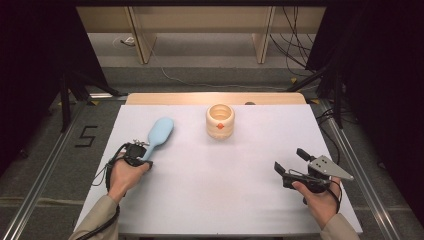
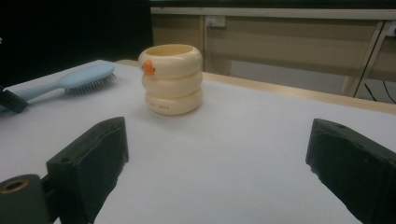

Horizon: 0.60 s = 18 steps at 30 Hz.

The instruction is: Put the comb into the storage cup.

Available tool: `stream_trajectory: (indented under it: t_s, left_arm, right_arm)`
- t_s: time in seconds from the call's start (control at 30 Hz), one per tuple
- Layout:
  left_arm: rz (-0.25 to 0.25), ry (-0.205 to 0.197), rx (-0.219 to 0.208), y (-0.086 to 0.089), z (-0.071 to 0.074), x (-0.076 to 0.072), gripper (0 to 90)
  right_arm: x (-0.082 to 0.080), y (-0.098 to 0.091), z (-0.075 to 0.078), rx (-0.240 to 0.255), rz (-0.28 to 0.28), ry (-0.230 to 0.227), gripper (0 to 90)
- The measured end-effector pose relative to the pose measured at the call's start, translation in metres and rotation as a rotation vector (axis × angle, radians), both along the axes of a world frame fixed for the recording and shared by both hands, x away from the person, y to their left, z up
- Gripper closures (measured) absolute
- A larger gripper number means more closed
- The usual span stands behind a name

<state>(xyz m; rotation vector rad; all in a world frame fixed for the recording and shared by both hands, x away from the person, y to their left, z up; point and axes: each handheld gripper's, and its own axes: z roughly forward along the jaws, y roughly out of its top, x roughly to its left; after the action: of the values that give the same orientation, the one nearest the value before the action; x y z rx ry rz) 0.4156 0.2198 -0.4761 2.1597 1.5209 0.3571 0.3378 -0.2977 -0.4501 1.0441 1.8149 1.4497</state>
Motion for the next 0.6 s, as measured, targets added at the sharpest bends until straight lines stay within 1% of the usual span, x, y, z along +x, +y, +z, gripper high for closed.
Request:
stream_trajectory:
  t_s: [0.07, 0.37, 0.6]
  left_arm:
    - [0.008, -0.002, 0.009, 0.0024, 0.0000, 0.0004, 90.0]
    - [0.028, -0.007, 0.005, 0.0102, -0.0005, 0.0023, 90.0]
    - [0.026, -0.013, 0.016, 0.0107, -0.0006, 0.0026, 90.0]
  right_arm:
    - [0.0001, 0.0002, -0.0001, 0.001, -0.001, -0.002, 6.6]
    - [0.0004, 0.0004, -0.0007, -0.001, 0.001, 0.003, 6.7]
    - [0.0004, 0.0006, -0.0007, -0.001, 0.002, 0.004, 6.7]
